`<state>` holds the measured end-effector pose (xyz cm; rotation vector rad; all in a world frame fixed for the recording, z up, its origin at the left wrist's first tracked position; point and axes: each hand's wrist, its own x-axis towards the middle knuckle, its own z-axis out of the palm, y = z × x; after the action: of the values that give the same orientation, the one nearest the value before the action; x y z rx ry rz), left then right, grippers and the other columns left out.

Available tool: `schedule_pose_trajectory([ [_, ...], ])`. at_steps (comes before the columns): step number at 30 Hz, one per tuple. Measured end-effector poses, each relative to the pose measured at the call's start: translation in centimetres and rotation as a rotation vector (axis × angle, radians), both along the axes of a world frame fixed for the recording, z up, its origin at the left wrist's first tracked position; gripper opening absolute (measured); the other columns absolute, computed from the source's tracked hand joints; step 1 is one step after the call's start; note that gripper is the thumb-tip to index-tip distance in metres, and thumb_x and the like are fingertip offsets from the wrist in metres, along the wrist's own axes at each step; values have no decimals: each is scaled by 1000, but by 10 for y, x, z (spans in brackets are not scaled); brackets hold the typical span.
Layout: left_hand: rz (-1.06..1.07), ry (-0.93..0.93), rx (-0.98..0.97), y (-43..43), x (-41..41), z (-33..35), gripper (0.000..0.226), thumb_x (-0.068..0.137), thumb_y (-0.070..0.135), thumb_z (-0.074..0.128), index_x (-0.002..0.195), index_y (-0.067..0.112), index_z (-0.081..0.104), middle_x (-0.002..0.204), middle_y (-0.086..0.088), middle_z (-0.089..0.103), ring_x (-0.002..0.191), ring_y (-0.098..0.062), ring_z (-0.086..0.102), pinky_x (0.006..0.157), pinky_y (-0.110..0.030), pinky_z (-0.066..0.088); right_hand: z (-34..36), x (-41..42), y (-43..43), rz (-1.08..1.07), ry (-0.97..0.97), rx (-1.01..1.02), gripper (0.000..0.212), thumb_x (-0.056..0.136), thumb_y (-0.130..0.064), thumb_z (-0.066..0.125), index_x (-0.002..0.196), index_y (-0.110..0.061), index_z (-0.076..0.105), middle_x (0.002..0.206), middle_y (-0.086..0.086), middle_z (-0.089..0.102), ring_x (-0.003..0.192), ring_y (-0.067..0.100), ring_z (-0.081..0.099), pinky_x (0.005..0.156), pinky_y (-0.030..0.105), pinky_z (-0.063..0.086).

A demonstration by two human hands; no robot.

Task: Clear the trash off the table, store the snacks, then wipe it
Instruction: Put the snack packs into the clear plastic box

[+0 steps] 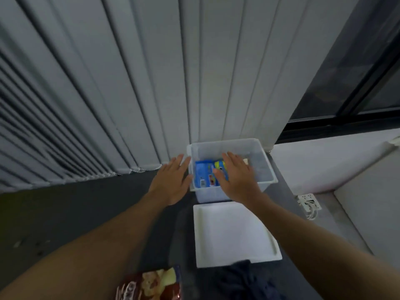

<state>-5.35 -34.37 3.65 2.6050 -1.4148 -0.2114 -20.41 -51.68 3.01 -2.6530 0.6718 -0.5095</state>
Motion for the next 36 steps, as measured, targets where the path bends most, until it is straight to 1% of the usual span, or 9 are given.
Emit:
schedule_pose_trajectory([
  [4, 102, 65, -29, 65, -7, -8, 64, 103, 45, 33, 158, 20, 12, 165, -4, 15, 151, -21, 16, 121, -42, 20, -3, 6, 54, 181, -90, 29, 58, 97, -45, 53, 141, -7, 51, 138, 11, 57, 127, 28, 52, 106, 46, 41],
  [9, 231, 190, 45, 140, -27, -37, 62, 102, 47, 34, 155, 18, 21, 158, -8, 28, 140, -29, 36, 114, -42, 33, -18, 9, 116, 404, -26, 41, 60, 94, -53, 50, 142, -18, 48, 135, 2, 56, 125, 20, 50, 105, 41, 36],
  [13, 299, 327, 164, 188, -47, -70, 60, 101, 46, 39, 153, 19, 25, 155, -7, 29, 135, -30, 42, 109, -39, 39, -46, -1, 156, 526, 178, 166, 62, 88, -62, 51, 140, -28, 44, 137, -2, 50, 127, 18, 43, 107, 36, 34],
  [18, 374, 447, 303, 238, -72, -106, 64, 93, 47, 54, 146, 16, 34, 144, -12, 31, 132, -34, 41, 108, -42, 40, -84, -20, 192, 602, 639, 284, 82, 71, -77, 58, 133, -24, 47, 135, 1, 50, 120, 23, 51, 96, 33, 44],
  [22, 394, 427, 296, 259, -86, -123, 55, 88, 44, 59, 130, 12, 45, 128, -10, 37, 120, -30, 40, 102, -41, 40, -103, -32, 206, 596, 831, 283, 81, 64, -64, 78, 127, -22, 47, 126, 2, 48, 111, 23, 50, 90, 38, 47],
  [26, 456, 448, 143, 260, -82, -126, 38, 83, 29, 66, 113, 13, 50, 108, -1, 36, 102, -21, 39, 91, -32, 39, -109, -27, 209, 543, 852, 395, 66, 71, -44, 83, 123, -16, 53, 121, 5, 59, 105, 23, 57, 83, 32, 47],
  [30, 532, 585, 69, 253, -65, -116, 17, 87, 16, 63, 104, 14, 63, 100, -3, 64, 96, -19, 61, 81, -26, 47, -102, -15, 201, 524, 811, 516, 63, 75, -32, 81, 130, -15, 56, 127, 3, 59, 109, 20, 58, 85, 28, 46],
  [32, 583, 611, 46, 252, -56, -108, 12, 88, 20, 62, 99, 20, 63, 91, 5, 65, 85, -12, 61, 71, -23, 45, -94, -8, 191, 505, 767, 592, 67, 75, -31, 81, 134, -18, 52, 127, 1, 56, 108, 16, 56, 85, 26, 45],
  [36, 665, 644, -74, 246, -36, -89, 13, 83, 25, 66, 91, 29, 57, 87, 13, 62, 78, -3, 58, 62, -17, 40, -70, 8, 167, 453, 619, 698, 44, 71, -30, 85, 106, -25, 60, 106, -4, 62, 96, 15, 61, 76, 26, 48],
])
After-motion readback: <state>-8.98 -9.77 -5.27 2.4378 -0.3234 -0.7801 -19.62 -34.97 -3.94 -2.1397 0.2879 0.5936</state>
